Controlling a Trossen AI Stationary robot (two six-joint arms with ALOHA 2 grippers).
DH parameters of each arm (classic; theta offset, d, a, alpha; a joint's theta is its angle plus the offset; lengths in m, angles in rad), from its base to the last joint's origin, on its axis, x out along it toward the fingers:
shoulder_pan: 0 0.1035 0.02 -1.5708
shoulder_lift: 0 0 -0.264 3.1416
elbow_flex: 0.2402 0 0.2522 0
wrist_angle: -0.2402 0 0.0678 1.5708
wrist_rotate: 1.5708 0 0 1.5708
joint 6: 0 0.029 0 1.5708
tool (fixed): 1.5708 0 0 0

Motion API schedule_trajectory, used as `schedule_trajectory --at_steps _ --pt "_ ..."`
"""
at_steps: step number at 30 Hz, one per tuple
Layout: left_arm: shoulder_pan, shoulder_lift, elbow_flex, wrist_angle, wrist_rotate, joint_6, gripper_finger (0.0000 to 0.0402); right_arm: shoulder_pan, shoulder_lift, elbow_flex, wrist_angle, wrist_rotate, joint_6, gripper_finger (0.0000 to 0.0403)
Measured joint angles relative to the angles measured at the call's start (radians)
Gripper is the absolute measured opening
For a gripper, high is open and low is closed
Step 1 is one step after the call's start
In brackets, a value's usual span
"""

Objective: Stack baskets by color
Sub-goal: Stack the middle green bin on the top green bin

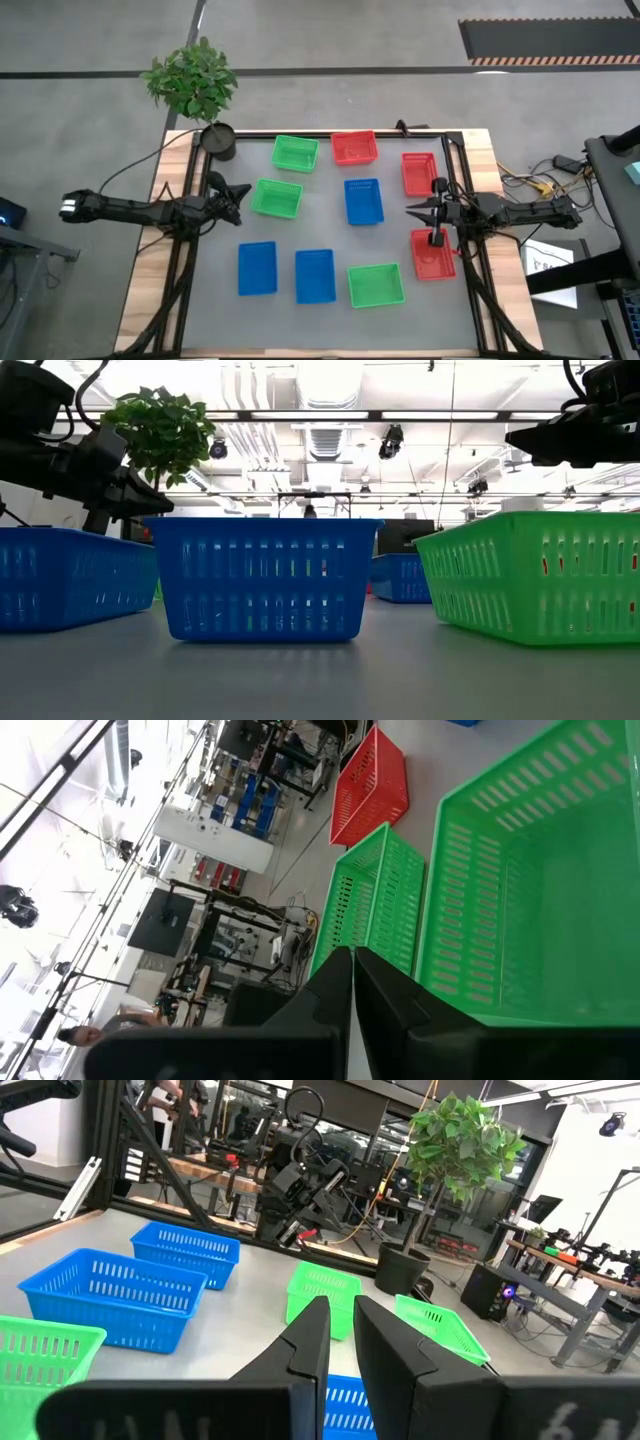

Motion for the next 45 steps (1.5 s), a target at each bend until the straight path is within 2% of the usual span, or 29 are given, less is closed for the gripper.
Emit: schedule_trajectory --at_steps 4,6,8,10,13,16,25,27,32,37,41,45 --pt "0.0 -0.001 0.0 0.008 0.006 -0.032 0.0 -0.001 0.0 0.0 0.038 0.107 0.0 0.0043" --pt "-0.001 -0.001 0.0 0.054 0.077 -0.189 0.0 -0.001 0.001 0.0 0.033 0.123 0.036 0.0043" --pt "-0.001 -0.001 0.0 0.106 0.155 -0.377 0.0 -0.001 0.001 0.0 0.025 0.124 0.17 0.0043" --pt "-0.001 -0.002 0.0 0.143 0.18 -0.509 0.0 0.0 0.001 0.0 0.019 0.105 0.367 0.0043" --pt "-0.001 -0.002 0.0 0.187 0.199 -0.59 0.0 0.0 0.0 0.0 0.027 0.093 0.622 0.0043" --pt "-0.002 -0.002 0.0 0.236 0.217 -0.628 0.0 0.0 0.001 0.0 0.027 0.093 0.735 0.0043" --pt "-0.002 -0.001 0.0 0.237 0.217 -0.576 0.0 0.0 0.0 0.0 0.036 0.093 0.637 0.0043" --pt "-0.002 -0.001 0.0 0.247 0.231 -0.682 0.0 0.0 0.0 0.0 0.038 0.094 0.647 0.0043" --pt "-0.002 0.004 0.0 0.437 0.238 -1.212 0.0 0.0 0.0 0.0 0.103 0.093 0.584 0.0043" --pt "-0.002 0.005 0.0 0.575 0.229 -1.312 0.0 0.0 0.0 0.0 0.15 0.033 0.525 0.0043" --pt "-0.002 0.01 0.0 0.578 0.228 -1.464 0.0 0.0 0.0 0.0 0.207 -0.066 0.489 0.0043" --pt "-0.003 0.029 0.001 0.578 0.249 -1.55 0.0 0.0 0.0 0.0 0.254 -0.098 0.451 0.0043"
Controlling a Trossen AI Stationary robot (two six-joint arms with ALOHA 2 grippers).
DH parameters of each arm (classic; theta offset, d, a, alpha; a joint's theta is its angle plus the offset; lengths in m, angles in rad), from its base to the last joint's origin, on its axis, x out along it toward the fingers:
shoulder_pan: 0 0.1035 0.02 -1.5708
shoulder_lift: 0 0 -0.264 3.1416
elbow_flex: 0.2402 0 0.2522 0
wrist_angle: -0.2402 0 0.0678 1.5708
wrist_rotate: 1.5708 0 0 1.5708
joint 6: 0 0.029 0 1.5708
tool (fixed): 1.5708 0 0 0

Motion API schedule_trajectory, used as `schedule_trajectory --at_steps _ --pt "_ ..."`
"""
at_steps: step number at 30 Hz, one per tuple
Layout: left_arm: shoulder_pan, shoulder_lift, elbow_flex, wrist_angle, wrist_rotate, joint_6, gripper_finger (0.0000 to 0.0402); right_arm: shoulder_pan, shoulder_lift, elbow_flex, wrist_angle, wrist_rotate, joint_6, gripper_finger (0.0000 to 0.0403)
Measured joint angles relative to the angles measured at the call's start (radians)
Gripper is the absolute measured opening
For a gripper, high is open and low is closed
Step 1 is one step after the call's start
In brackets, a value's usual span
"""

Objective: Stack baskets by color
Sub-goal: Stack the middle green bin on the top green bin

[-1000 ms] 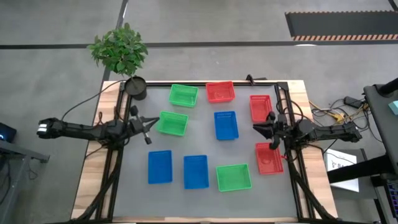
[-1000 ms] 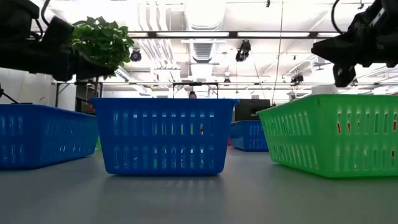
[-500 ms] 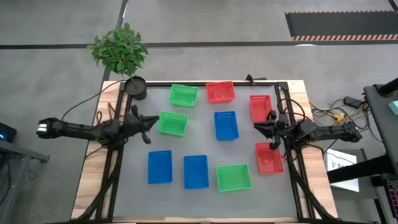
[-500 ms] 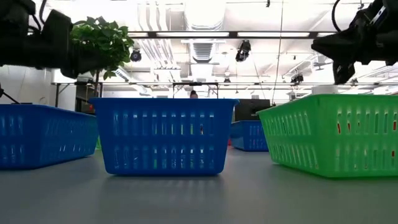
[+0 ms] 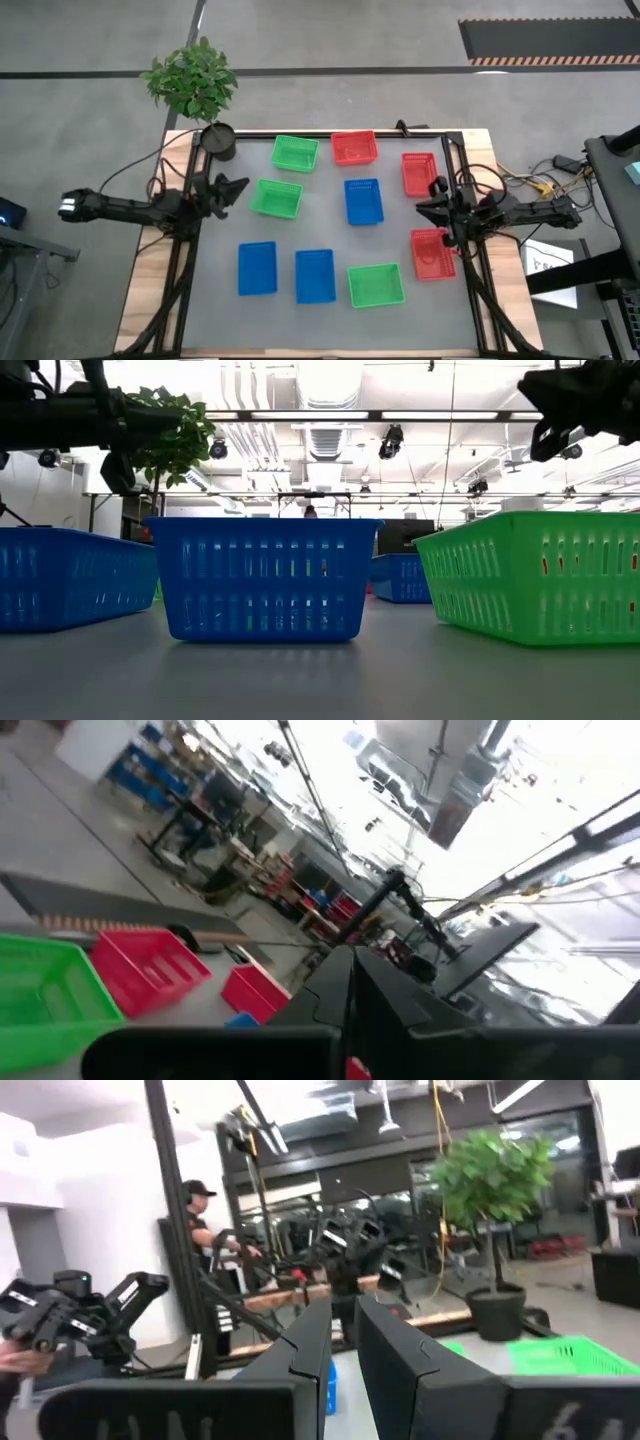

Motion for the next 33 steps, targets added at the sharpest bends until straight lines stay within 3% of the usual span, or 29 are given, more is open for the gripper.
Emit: schedule_trajectory --at_steps 7,16,21,27,33 --pt "-0.002 0.098 0.097 -0.002 0.061 0.002 0.0 0.0 0.0 0.0 0.076 -0.001 -0.069 0.0043" --pt "-0.036 0.354 0.324 -0.033 0.121 0.002 0.0 0.0 0.0 0.0 0.144 -0.001 -0.131 0.0043" --pt "-0.071 0.491 0.482 -0.186 0.128 -0.023 0.0 0.0 0.0 0.0 0.201 -0.001 -0.193 0.0043" --pt "-0.081 0.639 0.702 -0.5 0.185 -0.062 0.0 0.0 0.001 0.041 0.216 -0.001 -0.243 0.0043" --pt "-0.081 0.785 0.952 -0.953 0.318 -0.017 0.0 0.0 0.006 0.122 0.123 -0.081 -0.256 0.0043"
